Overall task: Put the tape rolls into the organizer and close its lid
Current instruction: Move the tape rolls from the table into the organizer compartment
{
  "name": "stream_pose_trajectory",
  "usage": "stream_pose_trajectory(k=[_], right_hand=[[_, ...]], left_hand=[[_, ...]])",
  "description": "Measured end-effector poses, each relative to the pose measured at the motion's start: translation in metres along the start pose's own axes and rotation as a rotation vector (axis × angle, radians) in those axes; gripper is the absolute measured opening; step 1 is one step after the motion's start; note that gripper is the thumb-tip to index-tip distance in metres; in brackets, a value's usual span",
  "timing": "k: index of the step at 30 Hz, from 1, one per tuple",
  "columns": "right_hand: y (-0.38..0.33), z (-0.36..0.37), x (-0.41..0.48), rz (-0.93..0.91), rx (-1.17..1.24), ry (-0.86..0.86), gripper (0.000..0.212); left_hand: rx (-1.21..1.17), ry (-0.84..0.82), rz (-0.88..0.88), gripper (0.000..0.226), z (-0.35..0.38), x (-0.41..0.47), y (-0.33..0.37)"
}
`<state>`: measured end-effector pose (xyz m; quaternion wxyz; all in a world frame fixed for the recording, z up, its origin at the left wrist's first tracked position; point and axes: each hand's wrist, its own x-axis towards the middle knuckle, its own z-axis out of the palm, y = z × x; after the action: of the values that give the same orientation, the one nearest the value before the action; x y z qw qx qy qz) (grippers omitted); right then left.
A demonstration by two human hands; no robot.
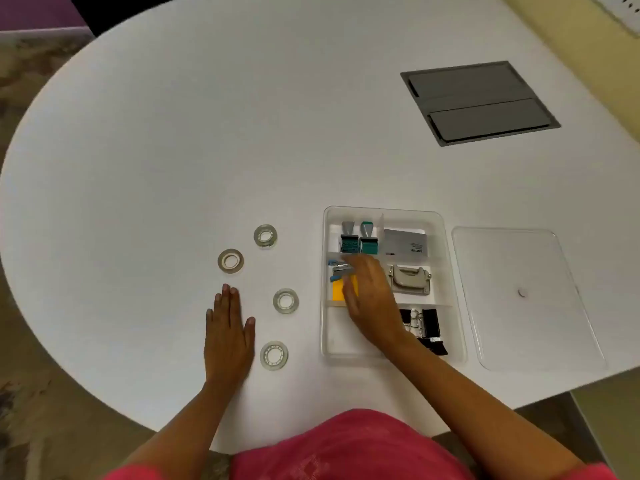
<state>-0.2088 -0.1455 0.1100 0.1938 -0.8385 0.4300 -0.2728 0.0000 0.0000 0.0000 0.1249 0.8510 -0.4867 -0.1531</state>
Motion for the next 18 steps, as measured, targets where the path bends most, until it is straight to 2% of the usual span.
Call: stream_pose_trajectory(k=[2,5,11,14,18], right_hand=[[-0.007,0.015,0.008,-0.105,-0.056,-0.113,0.031],[-0.010,0.041,0.013,-0.156,-0.042,-0.324,0.038],[-0.014,0.079,0.011,-0.300,-0.093,-0.635,0.070],[-0.018,0.088,0.011,-0.322,-0.095,-0.683,0.070],[-0.021,0.093,0.009,-0.358,-0.101,-0.671,0.056]], left_hand=[[0.052,0.018,-0.025,0.066,0.000,0.003,0.001],[0.098,0.023,-0.039,0.065,0.004,0.003,0.001],[0.096,0.028,-0.040,0.063,0.004,0.004,0.001],[0.087,0.025,-0.038,0.063,0.003,0.004,0.000],[0.081,0.012,-0.048,0.063,0.003,0.004,0.001]])
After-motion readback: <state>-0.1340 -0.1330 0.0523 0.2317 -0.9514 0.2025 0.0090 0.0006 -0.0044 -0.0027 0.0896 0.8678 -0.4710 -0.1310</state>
